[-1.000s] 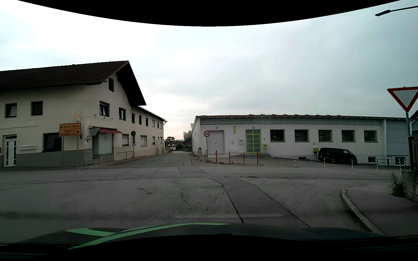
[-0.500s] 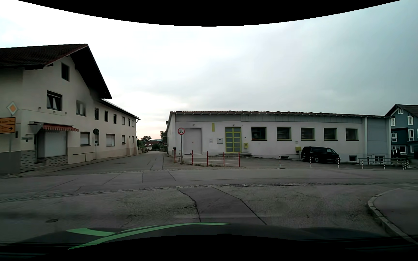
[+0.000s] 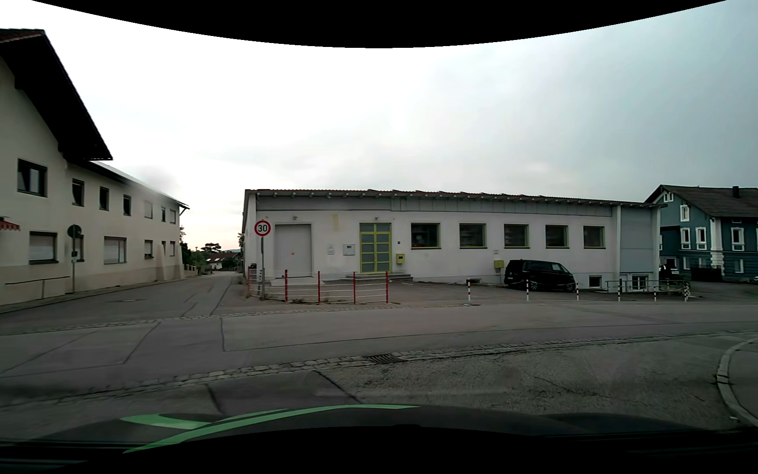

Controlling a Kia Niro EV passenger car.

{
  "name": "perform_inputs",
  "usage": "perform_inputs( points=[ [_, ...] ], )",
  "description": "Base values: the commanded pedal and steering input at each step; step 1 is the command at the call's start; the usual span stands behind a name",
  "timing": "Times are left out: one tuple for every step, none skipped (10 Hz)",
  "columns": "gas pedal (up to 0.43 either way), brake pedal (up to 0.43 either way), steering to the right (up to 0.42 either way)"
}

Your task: Follow the waypoints while adhering to traffic rules and regulations

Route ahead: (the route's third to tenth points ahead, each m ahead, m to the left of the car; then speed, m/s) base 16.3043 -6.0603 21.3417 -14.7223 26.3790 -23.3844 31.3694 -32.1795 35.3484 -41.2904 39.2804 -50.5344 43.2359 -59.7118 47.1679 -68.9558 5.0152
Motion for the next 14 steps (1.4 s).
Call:
perform_inputs(
  points=[
    [0.0, 0.012, 0.262],
    [0.0, 0.0, 0.271],
    [0.0, 0.0, 0.281],
    [0.0, 0.0, 0.287],
    [0.0, 0.0, 0.295],
    [0.0, 0.0, 0.3],
    [0.0, 0.0, 0.302],
    [0.0, 0.0, 0.308],
    [0.0, 0.0, 0.308],
    [0.0, 0.0, 0.308],
    [0.008, 0.0, 0.306],
    [0.02, 0.0, 0.305],
    [0.028, 0.0, 0.304],
    [0.047, 0.0, 0.301]
  ],
)
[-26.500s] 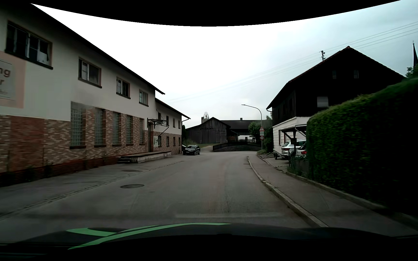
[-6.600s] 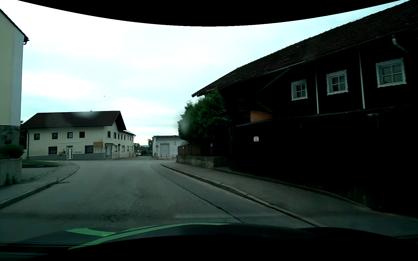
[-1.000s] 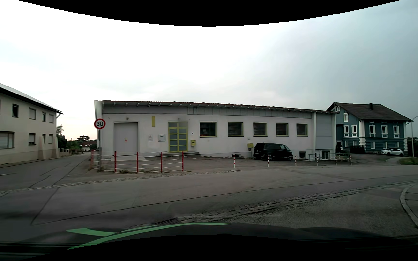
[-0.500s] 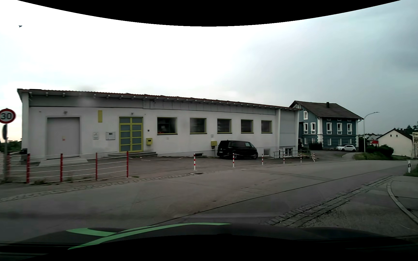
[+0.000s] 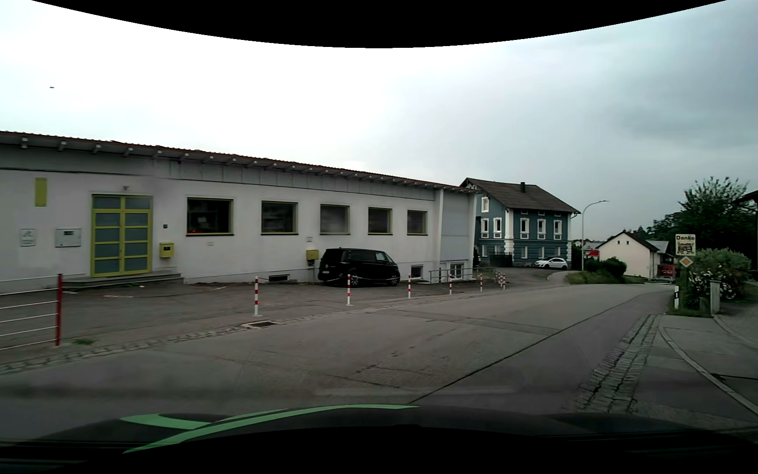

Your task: Follow the waypoints while adhering to traffic rules and regulations

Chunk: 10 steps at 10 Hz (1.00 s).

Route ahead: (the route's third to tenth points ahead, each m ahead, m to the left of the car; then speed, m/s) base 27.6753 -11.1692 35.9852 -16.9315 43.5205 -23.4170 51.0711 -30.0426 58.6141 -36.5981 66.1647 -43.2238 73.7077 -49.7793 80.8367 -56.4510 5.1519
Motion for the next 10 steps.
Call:
perform_inputs(
  points=[
    [0.047, 0.0, 0.301],
    [0.047, 0.0, 0.298],
    [0.059, 0.0, 0.294],
    [0.067, 0.0, 0.287],
    [0.067, 0.0, 0.277],
    [0.087, 0.0, 0.266],
    [0.11, 0.0, 0.258],
    [0.11, 0.0, 0.252],
    [0.11, 0.0, 0.238],
    [0.118, 0.0, 0.226]
  ],
)
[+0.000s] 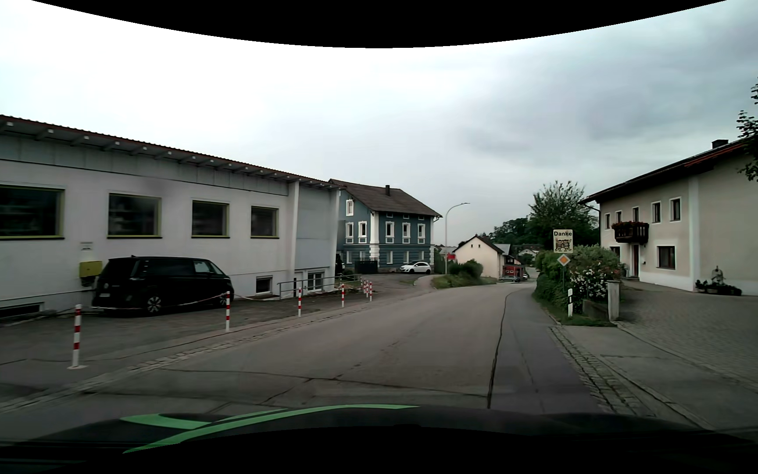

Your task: Follow the waypoints while adhering to traffic rules and regulations

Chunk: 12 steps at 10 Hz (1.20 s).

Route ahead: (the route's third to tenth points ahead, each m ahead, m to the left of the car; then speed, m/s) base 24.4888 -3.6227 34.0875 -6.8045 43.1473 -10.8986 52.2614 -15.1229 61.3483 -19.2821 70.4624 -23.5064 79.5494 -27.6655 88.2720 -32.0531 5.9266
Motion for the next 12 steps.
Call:
perform_inputs(
  points=[
    [0.118, 0.0, 0.215],
    [0.13, 0.0, 0.2],
    [0.138, 0.0, 0.187],
    [0.157, 0.0, 0.181],
    [0.157, 0.0, 0.171],
    [0.157, 0.0, 0.156],
    [0.157, 0.0, 0.138],
    [0.169, 0.0, 0.11],
    [0.189, 0.0, 0.082],
    [0.189, 0.0, 0.067],
    [0.189, 0.0, 0.056],
    [0.189, 0.0, 0.048]
  ],
)
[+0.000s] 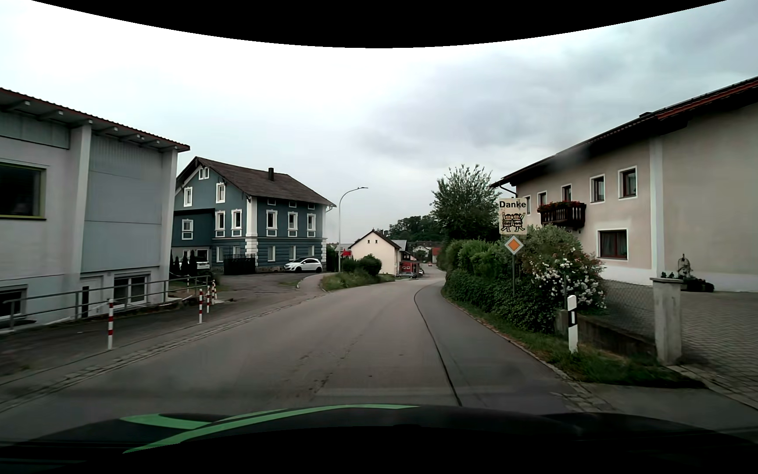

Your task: Follow the waypoints while adhering to traffic rules and regulations

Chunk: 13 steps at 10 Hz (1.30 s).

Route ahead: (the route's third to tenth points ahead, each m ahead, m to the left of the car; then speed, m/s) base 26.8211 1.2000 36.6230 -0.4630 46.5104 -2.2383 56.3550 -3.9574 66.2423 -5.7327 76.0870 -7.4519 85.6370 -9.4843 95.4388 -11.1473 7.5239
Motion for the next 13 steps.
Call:
perform_inputs(
  points=[
    [0.189, 0.0, 0.043],
    [0.189, 0.0, 0.038],
    [0.189, 0.0, 0.032],
    [0.189, 0.0, 0.026],
    [0.189, 0.0, 0.024],
    [0.189, 0.0, 0.023],
    [0.189, 0.0, 0.024],
    [0.189, 0.0, 0.024],
    [0.189, 0.0, 0.024],
    [0.189, 0.0, 0.024],
    [0.189, 0.0, 0.024],
    [0.189, 0.0, 0.024],
    [0.189, 0.0, 0.024]
  ],
)
